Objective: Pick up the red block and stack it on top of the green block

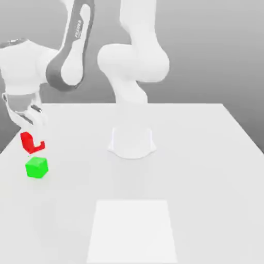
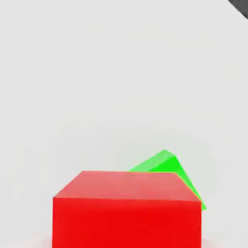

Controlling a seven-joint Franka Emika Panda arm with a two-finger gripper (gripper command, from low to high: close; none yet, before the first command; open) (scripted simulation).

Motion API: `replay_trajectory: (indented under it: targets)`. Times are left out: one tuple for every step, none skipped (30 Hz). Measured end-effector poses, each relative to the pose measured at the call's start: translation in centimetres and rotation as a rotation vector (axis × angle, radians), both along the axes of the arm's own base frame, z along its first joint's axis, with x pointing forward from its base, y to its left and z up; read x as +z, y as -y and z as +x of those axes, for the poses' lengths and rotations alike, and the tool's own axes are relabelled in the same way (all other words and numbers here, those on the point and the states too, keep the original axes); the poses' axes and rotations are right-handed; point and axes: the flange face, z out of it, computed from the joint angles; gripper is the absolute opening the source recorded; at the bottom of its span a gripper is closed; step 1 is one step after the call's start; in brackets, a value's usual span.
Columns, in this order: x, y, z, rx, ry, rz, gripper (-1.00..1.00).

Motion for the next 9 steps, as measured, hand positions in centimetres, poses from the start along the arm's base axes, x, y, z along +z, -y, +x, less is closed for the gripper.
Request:
replay_trajectory:
  targets:
    - [-0.8, 0.1, -0.1, -0.001, 0.001, 0.001, -1.00]
    - [-1.6, 0.2, -0.2, -0.001, 0.002, 0.002, -1.00]
    - [-2.5, 0.2, -0.2, 0.000, 0.002, 0.002, -1.00]
    - [-3.4, 0.1, 0.0, 0.006, 0.002, 0.002, -1.00]
    - [-4.3, 0.0, 0.0, 0.010, 0.001, 0.001, -1.00]
    - [-4.9, 0.0, -0.2, 0.005, 0.000, 0.000, 1.00]
    - [-4.9, 0.0, -0.2, 0.006, 0.000, 0.000, 1.00]
    - [-4.9, 0.0, -0.2, 0.006, 0.000, 0.000, 1.00]
    - [-4.9, 0.0, -0.2, 0.006, 0.000, 0.000, 1.00]
